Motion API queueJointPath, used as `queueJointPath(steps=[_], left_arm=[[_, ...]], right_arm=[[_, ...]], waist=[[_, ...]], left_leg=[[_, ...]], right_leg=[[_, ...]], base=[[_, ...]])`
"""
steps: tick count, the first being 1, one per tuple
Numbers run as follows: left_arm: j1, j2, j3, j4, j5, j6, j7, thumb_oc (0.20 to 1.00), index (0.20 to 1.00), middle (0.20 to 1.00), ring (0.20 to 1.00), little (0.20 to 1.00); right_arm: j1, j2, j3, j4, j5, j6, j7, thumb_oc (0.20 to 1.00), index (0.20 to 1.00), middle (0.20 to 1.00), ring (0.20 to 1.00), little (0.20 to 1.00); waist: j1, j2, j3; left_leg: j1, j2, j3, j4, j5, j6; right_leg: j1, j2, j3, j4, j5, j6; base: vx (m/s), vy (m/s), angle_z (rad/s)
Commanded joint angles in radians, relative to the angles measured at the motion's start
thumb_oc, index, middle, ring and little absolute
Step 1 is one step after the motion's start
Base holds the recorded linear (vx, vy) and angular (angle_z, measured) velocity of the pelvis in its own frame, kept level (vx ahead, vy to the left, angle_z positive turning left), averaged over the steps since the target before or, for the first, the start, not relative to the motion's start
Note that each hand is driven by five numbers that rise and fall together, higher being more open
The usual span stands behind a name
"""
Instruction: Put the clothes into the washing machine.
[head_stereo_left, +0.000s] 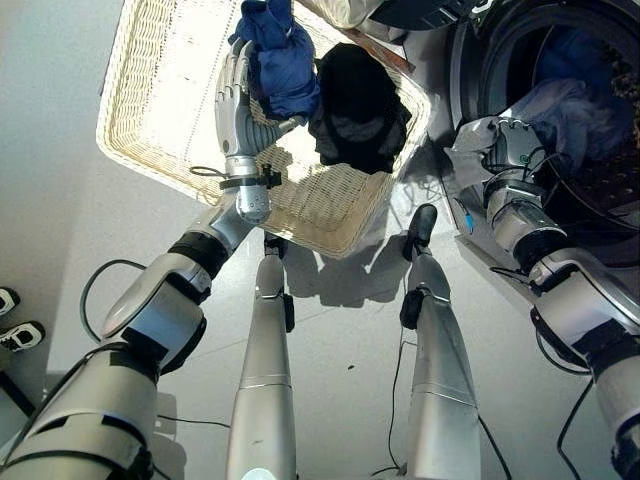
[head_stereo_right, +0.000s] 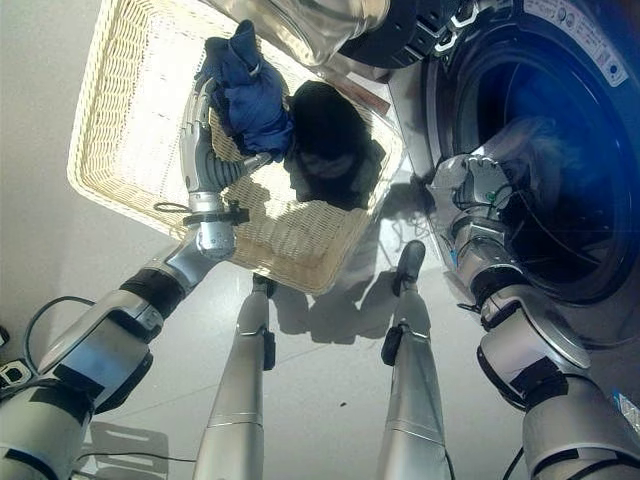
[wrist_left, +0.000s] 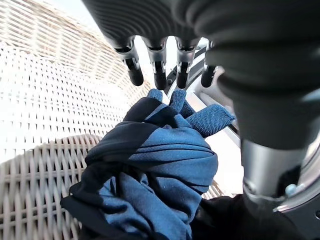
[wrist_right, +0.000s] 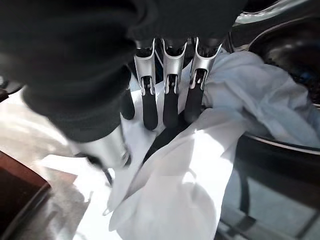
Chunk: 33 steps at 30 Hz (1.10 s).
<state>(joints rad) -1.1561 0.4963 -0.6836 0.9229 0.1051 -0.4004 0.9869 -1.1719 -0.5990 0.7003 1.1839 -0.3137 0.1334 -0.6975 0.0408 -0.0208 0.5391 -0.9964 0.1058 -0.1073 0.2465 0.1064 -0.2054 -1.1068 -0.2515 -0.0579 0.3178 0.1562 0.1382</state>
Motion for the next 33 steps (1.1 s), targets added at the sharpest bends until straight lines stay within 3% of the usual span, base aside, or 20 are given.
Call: queueJointPath(steps=[1, 11, 16, 18, 19, 20, 21, 33], left_arm=[[0.006, -0.023, 0.091, -0.028, 0.039, -0.044, 0.052, 1.000, 1.000, 1.000, 1.000, 1.000], [0.025, -0.030, 0.100, -0.041, 0.051, -0.051, 0.075, 1.000, 1.000, 1.000, 1.000, 1.000], [0.021, -0.034, 0.101, -0.041, 0.055, -0.049, 0.082, 1.000, 1.000, 1.000, 1.000, 1.000], [0.019, -0.035, 0.096, -0.048, 0.052, -0.044, 0.083, 1.000, 1.000, 1.000, 1.000, 1.000], [0.014, -0.033, 0.091, -0.051, 0.044, -0.040, 0.081, 1.000, 1.000, 1.000, 1.000, 1.000], [0.013, -0.033, 0.090, -0.050, 0.043, -0.042, 0.081, 1.000, 1.000, 1.000, 1.000, 1.000], [0.011, -0.033, 0.089, -0.051, 0.043, -0.042, 0.081, 1.000, 1.000, 1.000, 1.000, 1.000], [0.028, -0.049, 0.106, -0.093, 0.023, -0.058, 0.114, 1.000, 1.000, 1.000, 1.000, 1.000]], right_arm=[[0.003, -0.046, 0.010, -0.015, -0.033, -0.017, -0.048, 1.000, 1.000, 1.000, 1.000, 1.000], [0.043, -0.035, 0.021, -0.012, -0.084, 0.003, -0.031, 1.000, 1.000, 1.000, 1.000, 1.000], [0.052, -0.026, 0.055, 0.022, -0.186, 0.121, 0.079, 1.000, 1.000, 1.000, 1.000, 1.000], [0.053, -0.026, 0.067, 0.030, -0.210, 0.137, 0.094, 1.000, 1.000, 1.000, 1.000, 1.000], [0.050, -0.027, 0.085, 0.041, -0.260, 0.155, 0.116, 0.802, 0.802, 0.802, 0.802, 0.802], [0.048, -0.027, 0.092, 0.045, -0.274, 0.159, 0.121, 0.310, 0.310, 0.310, 0.310, 0.310], [0.046, -0.026, 0.097, 0.048, -0.294, 0.165, 0.126, 0.200, 0.200, 0.200, 0.200, 0.200], [0.031, -0.030, 0.125, 0.067, -0.436, 0.208, 0.134, 0.200, 0.200, 0.200, 0.200, 0.200]], waist=[[-0.027, 0.074, -0.019], [-0.030, 0.087, -0.019], [-0.032, 0.089, -0.019], [-0.031, 0.091, -0.019], [-0.030, 0.094, -0.019], [-0.030, 0.094, -0.019], [-0.030, 0.095, -0.019], [-0.022, 0.108, -0.019]], left_leg=[[-0.015, -0.064, 0.033, -0.017, 0.009, 0.096], [-0.016, -0.062, 0.045, -0.024, 0.015, 0.096], [-0.019, -0.055, 0.051, -0.028, 0.022, 0.095], [-0.019, -0.054, 0.052, -0.030, 0.025, 0.095], [-0.023, -0.053, 0.052, -0.028, 0.027, 0.094], [-0.024, -0.052, 0.053, -0.028, 0.028, 0.094], [-0.025, -0.052, 0.052, -0.028, 0.029, 0.094], [-0.041, -0.050, 0.049, -0.040, 0.046, 0.092]], right_leg=[[-0.020, 0.065, -0.023, -0.015, 0.062, 0.046], [-0.025, 0.065, -0.016, -0.017, 0.060, 0.041], [-0.027, 0.066, -0.016, -0.018, 0.059, 0.039], [-0.028, 0.066, -0.016, -0.017, 0.060, 0.038], [-0.032, 0.067, -0.014, -0.013, 0.061, 0.037], [-0.034, 0.067, -0.014, -0.012, 0.061, 0.037], [-0.035, 0.066, -0.014, -0.012, 0.061, 0.037], [-0.052, 0.066, -0.009, -0.021, 0.072, 0.036]], base=[[0.00, 0.000, 0.00], [0.00, 0.009, -0.02], [0.00, 0.000, 0.00], [0.00, 0.000, 0.00], [0.00, 0.000, 0.00], [0.00, 0.000, 0.00], [0.00, 0.000, 0.00], [0.00, 0.000, 0.00]])
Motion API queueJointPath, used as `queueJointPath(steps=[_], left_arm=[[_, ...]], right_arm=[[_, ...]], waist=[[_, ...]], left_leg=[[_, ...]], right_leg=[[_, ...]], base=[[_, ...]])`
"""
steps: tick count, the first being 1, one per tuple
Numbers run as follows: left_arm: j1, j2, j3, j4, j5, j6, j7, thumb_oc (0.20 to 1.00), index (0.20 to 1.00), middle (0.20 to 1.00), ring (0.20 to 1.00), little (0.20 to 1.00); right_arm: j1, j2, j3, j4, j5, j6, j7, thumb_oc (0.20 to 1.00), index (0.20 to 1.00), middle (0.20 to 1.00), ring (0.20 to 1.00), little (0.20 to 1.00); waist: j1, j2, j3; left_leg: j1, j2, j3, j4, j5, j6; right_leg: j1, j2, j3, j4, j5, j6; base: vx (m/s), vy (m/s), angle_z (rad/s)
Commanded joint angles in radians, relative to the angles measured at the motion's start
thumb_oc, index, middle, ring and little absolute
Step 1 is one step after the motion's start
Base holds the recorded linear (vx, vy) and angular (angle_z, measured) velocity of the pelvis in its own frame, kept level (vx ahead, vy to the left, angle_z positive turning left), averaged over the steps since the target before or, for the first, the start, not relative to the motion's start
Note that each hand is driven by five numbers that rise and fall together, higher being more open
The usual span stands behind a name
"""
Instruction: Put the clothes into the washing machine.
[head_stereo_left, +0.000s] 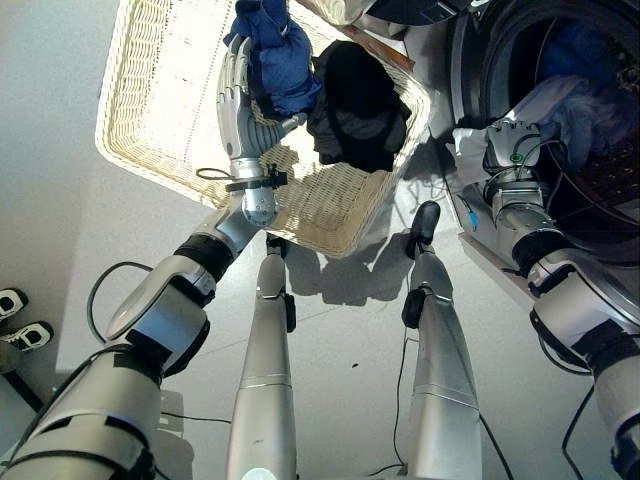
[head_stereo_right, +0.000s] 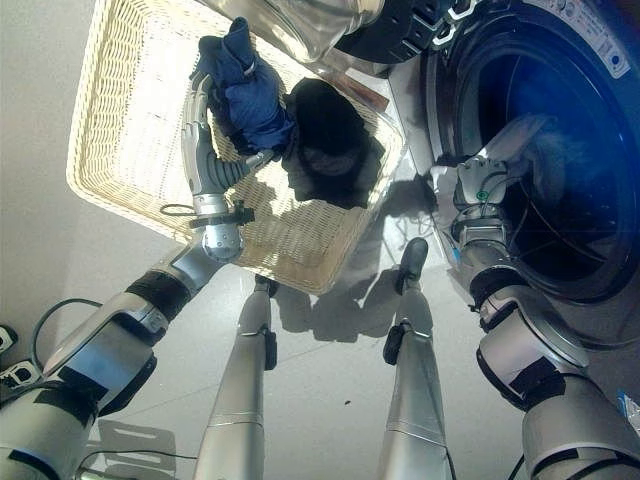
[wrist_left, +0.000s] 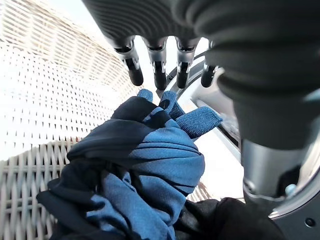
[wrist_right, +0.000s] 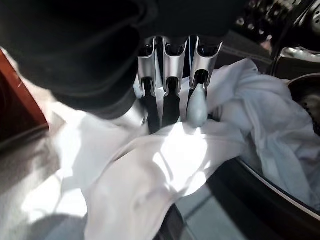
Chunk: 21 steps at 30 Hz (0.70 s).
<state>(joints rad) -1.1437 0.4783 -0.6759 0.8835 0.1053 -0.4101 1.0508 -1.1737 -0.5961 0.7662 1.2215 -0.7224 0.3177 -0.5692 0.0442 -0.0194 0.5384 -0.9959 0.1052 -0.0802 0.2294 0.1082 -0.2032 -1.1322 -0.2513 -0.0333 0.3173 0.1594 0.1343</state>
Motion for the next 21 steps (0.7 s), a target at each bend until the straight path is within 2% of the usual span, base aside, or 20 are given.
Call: queueJointPath(steps=[1, 14, 18, 21], left_arm=[[0.018, -0.032, 0.101, -0.058, 0.022, -0.050, 0.054, 1.000, 1.000, 1.000, 1.000, 1.000], [0.042, -0.046, 0.118, -0.103, 0.016, -0.044, 0.067, 1.000, 1.000, 1.000, 1.000, 1.000], [0.047, -0.046, 0.120, -0.104, 0.013, -0.044, 0.063, 1.000, 1.000, 1.000, 1.000, 1.000], [0.051, -0.043, 0.125, -0.104, 0.016, -0.046, 0.061, 1.000, 1.000, 1.000, 1.000, 1.000]], right_arm=[[0.033, -0.035, 0.058, 0.030, -0.030, 0.021, 0.004, 0.200, 0.200, 0.200, 0.200, 0.200], [0.046, -0.029, 0.039, 0.021, 0.007, -0.002, -0.016, 0.200, 0.200, 0.200, 0.200, 0.200], [0.054, -0.029, 0.016, 0.007, 0.136, -0.043, -0.055, 0.200, 0.200, 0.200, 0.200, 0.200], [0.060, -0.027, 0.001, -0.005, 0.166, -0.050, -0.052, 0.200, 0.200, 0.200, 0.200, 0.200]], waist=[[-0.025, 0.108, -0.018], [-0.022, 0.117, -0.018], [-0.024, 0.116, -0.018], [-0.025, 0.113, -0.018]], left_leg=[[-0.043, -0.050, 0.022, -0.023, 0.044, 0.090], [-0.053, -0.054, 0.019, -0.016, 0.049, 0.094], [-0.051, -0.052, 0.019, -0.014, 0.049, 0.093], [-0.054, -0.052, 0.019, -0.009, 0.047, 0.092]], right_leg=[[-0.028, 0.066, -0.032, -0.021, 0.068, 0.040], [-0.041, 0.067, -0.026, -0.015, 0.074, 0.038], [-0.041, 0.068, -0.023, -0.012, 0.074, 0.038], [-0.044, 0.069, -0.022, -0.007, 0.074, 0.038]], base=[[0.00, 0.000, 0.00], [0.00, 0.000, 0.00], [0.00, 0.000, 0.00], [0.00, 0.000, 0.00]])
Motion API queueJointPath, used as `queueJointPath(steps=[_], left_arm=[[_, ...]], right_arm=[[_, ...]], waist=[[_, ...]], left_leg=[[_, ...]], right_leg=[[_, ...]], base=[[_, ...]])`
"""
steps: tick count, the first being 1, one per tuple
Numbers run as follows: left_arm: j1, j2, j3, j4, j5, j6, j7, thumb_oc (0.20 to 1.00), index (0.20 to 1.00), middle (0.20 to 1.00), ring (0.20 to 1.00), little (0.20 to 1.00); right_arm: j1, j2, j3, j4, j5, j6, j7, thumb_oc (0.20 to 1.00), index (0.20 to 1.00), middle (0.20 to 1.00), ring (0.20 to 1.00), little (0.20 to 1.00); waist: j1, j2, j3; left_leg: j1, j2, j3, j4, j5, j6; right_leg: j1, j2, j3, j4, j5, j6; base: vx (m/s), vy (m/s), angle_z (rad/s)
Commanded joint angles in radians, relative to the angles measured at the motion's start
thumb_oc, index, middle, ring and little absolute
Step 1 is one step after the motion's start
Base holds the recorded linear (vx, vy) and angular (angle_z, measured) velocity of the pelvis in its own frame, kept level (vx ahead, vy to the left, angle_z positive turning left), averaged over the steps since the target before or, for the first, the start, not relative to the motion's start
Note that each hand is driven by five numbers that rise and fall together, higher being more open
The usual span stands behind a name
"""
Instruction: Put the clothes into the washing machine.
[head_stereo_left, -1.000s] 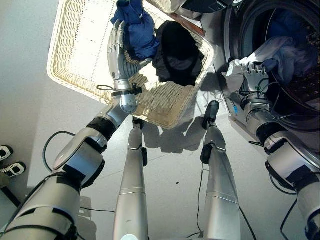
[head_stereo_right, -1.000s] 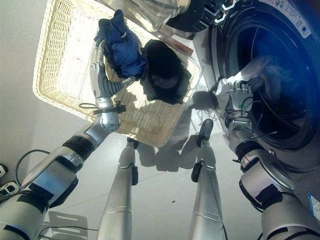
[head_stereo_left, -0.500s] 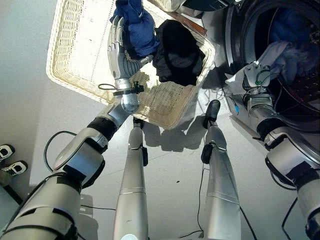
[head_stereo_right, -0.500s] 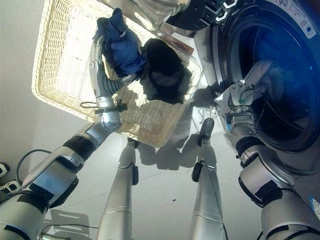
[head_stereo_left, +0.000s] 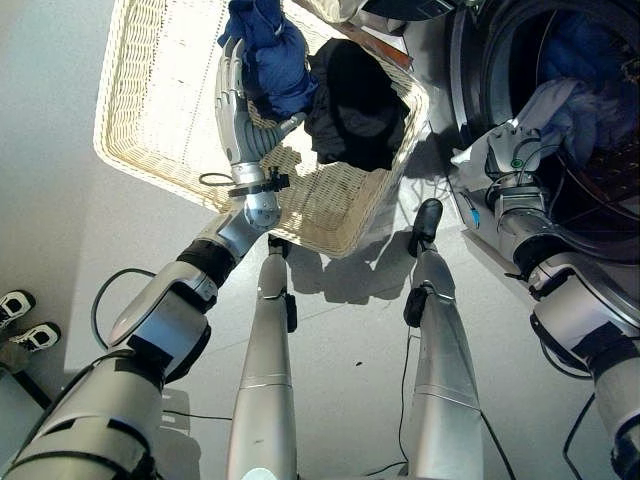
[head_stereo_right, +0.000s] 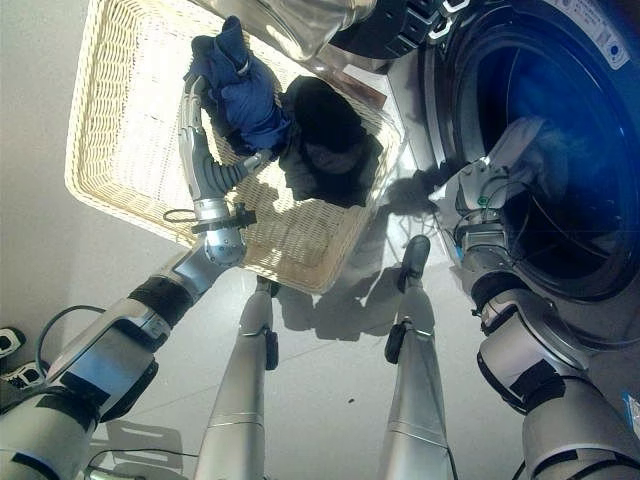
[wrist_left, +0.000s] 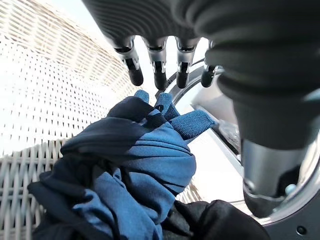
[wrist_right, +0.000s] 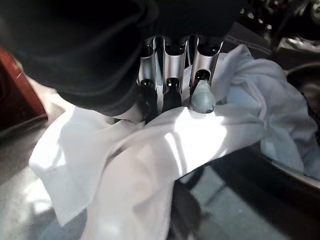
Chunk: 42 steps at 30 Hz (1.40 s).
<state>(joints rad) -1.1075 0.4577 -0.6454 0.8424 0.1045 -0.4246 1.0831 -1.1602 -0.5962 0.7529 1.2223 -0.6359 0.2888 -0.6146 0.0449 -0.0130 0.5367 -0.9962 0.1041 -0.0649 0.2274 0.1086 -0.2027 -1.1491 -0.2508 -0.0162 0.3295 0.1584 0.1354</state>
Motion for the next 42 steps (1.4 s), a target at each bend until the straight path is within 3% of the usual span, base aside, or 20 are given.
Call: queueJointPath(steps=[1, 4, 5, 6, 11, 23, 31, 42], left_arm=[[0.015, -0.024, 0.095, -0.064, 0.019, -0.030, 0.029, 1.000, 1.000, 1.000, 1.000, 1.000], [0.013, -0.026, 0.093, -0.066, 0.020, -0.027, 0.029, 1.000, 1.000, 1.000, 1.000, 1.000], [0.012, -0.030, 0.092, -0.067, 0.023, -0.024, 0.030, 1.000, 1.000, 1.000, 1.000, 1.000], [0.014, -0.029, 0.094, -0.066, 0.022, -0.027, 0.029, 1.000, 1.000, 1.000, 1.000, 1.000], [0.036, -0.030, 0.106, -0.074, 0.041, -0.026, 0.048, 1.000, 1.000, 1.000, 1.000, 1.000], [0.051, -0.013, 0.110, -0.083, 0.048, -0.029, 0.077, 1.000, 1.000, 1.000, 1.000, 1.000], [0.058, 0.000, 0.107, -0.095, 0.059, -0.013, 0.090, 1.000, 1.000, 1.000, 1.000, 1.000], [0.059, 0.013, 0.116, -0.097, 0.069, -0.008, 0.087, 1.000, 1.000, 1.000, 1.000, 1.000]], right_arm=[[0.051, -0.025, 0.009, -0.009, 0.104, -0.030, -0.011, 0.200, 0.200, 0.200, 0.200, 0.200], [0.054, -0.021, -0.006, -0.014, 0.173, -0.072, -0.024, 0.200, 0.200, 0.200, 0.200, 0.200], [0.057, -0.016, -0.026, -0.024, 0.247, -0.104, -0.059, 0.918, 0.918, 0.918, 0.918, 0.918], [0.059, -0.014, -0.044, -0.030, 0.271, -0.131, -0.067, 1.000, 1.000, 1.000, 1.000, 1.000], [0.119, -0.010, -0.115, -0.082, 0.284, -0.235, -0.187, 1.000, 1.000, 1.000, 1.000, 1.000], [0.226, -0.020, -0.164, -0.099, 0.279, -0.296, -0.332, 1.000, 1.000, 1.000, 1.000, 1.000], [0.289, -0.028, -0.195, -0.152, 0.297, -0.344, -0.444, 1.000, 1.000, 1.000, 1.000, 1.000], [0.267, -0.064, -0.224, -0.279, 0.340, -0.357, -0.582, 1.000, 1.000, 1.000, 1.000, 1.000]], waist=[[-0.026, 0.105, -0.017], [-0.026, 0.105, -0.017], [-0.027, 0.106, -0.017], [-0.028, 0.106, -0.017], [-0.038, 0.105, -0.017], [-0.058, 0.104, -0.017], [-0.071, 0.086, -0.017], [-0.076, 0.076, -0.017]], left_leg=[[-0.054, -0.050, 0.003, -0.009, 0.048, 0.092], [-0.054, -0.050, 0.002, -0.010, 0.048, 0.092], [-0.053, -0.050, 0.002, -0.011, 0.048, 0.092], [-0.054, -0.049, 0.003, -0.008, 0.046, 0.091], [-0.056, -0.047, 0.008, -0.008, 0.042, 0.090], [-0.059, -0.041, 0.021, -0.008, 0.034, 0.091], [-0.063, -0.038, 0.021, -0.001, 0.030, 0.093], [-0.074, -0.040, 0.011, 0.006, 0.024, 0.090]], right_leg=[[-0.027, 0.069, -0.039, -0.020, 0.075, 0.037], [-0.027, 0.068, -0.038, -0.022, 0.076, 0.038], [-0.027, 0.068, -0.037, -0.022, 0.076, 0.038], [-0.028, 0.068, -0.035, -0.020, 0.074, 0.038], [-0.034, 0.074, -0.025, -0.016, 0.071, 0.042], [-0.038, 0.077, -0.011, -0.021, 0.068, 0.046], [-0.038, 0.079, -0.008, -0.021, 0.070, 0.051], [-0.046, 0.076, -0.007, -0.020, 0.071, 0.058]], base=[[0.00, 0.000, 0.00], [0.00, 0.000, 0.00], [0.00, 0.000, 0.00], [0.00, 0.000, 0.00], [0.00, 0.000, 0.00], [0.00, 0.000, 0.00], [0.00, 0.000, 0.00], [0.00, 0.000, 0.00]])
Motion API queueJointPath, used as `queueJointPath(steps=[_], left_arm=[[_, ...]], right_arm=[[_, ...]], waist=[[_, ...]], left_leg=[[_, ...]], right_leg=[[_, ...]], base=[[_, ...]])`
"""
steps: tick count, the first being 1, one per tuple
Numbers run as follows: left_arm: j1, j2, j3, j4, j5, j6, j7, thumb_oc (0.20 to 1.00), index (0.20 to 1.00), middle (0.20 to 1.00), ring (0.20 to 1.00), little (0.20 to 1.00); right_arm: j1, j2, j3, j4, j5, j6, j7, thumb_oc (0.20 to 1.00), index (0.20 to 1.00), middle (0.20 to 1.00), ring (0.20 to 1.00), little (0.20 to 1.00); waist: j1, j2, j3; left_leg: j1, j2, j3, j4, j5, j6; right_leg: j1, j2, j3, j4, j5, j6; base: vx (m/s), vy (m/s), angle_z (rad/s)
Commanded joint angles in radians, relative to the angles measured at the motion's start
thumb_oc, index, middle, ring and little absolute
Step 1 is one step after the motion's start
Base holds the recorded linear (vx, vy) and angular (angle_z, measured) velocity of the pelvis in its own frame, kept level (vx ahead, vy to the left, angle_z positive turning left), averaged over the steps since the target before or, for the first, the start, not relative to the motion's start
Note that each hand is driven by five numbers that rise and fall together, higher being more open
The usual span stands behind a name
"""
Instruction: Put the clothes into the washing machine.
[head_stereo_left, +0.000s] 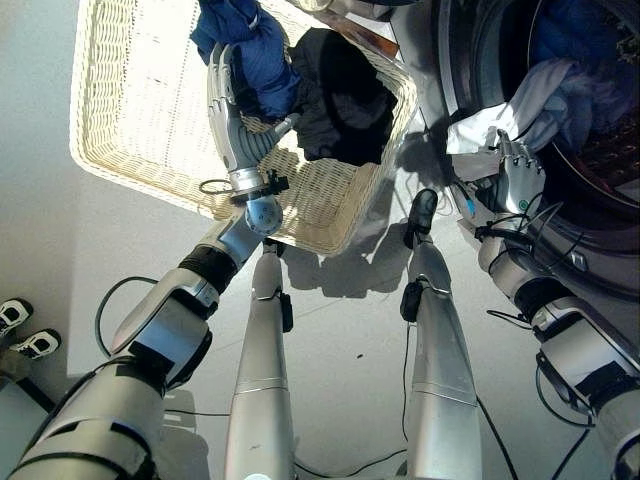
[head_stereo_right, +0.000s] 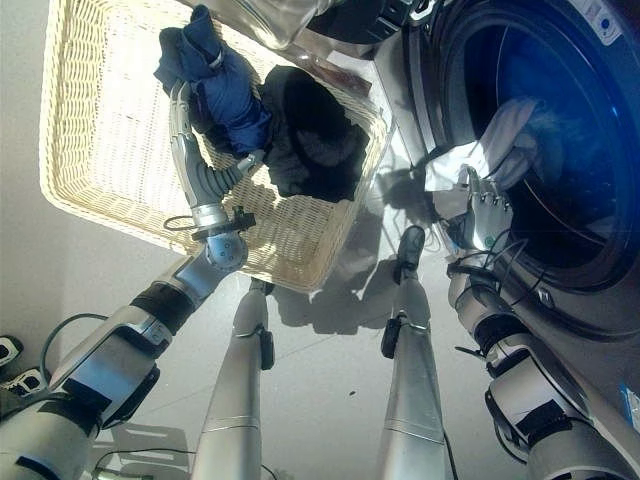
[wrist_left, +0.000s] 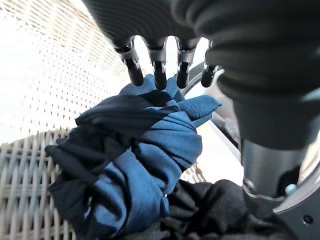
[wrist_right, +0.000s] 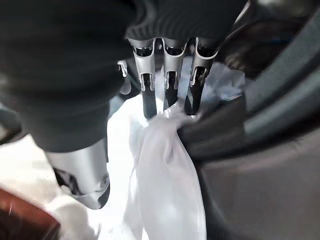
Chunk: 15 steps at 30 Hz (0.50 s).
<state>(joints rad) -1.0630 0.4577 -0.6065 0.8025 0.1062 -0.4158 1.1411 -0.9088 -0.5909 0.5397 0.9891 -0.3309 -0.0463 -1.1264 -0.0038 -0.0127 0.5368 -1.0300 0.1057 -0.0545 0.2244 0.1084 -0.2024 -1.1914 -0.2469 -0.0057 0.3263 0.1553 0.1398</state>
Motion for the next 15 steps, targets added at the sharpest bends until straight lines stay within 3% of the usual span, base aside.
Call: queueJointPath(steps=[1, 15], left_arm=[[0.019, 0.015, 0.082, -0.060, 0.070, -0.018, 0.029, 1.000, 1.000, 1.000, 1.000, 1.000], [0.042, 0.033, 0.114, -0.076, 0.087, -0.038, 0.018, 1.000, 1.000, 1.000, 1.000, 1.000]], right_arm=[[0.015, -0.074, -0.015, -0.065, 0.031, -0.016, -0.076, 1.000, 1.000, 1.000, 1.000, 1.000], [-0.003, -0.107, -0.025, -0.203, 0.017, -0.002, -0.117, 1.000, 1.000, 1.000, 1.000, 1.000]], waist=[[-0.028, 0.074, -0.017], [-0.028, 0.062, -0.017]], left_leg=[[-0.040, -0.042, 0.000, 0.009, 0.024, 0.090], [-0.049, -0.042, -0.009, 0.015, 0.020, 0.085]], right_leg=[[-0.003, 0.072, -0.017, -0.016, 0.073, 0.054], [-0.001, 0.071, -0.019, -0.016, 0.065, 0.055]], base=[[0.00, 0.000, 0.00], [0.00, 0.000, 0.00]])
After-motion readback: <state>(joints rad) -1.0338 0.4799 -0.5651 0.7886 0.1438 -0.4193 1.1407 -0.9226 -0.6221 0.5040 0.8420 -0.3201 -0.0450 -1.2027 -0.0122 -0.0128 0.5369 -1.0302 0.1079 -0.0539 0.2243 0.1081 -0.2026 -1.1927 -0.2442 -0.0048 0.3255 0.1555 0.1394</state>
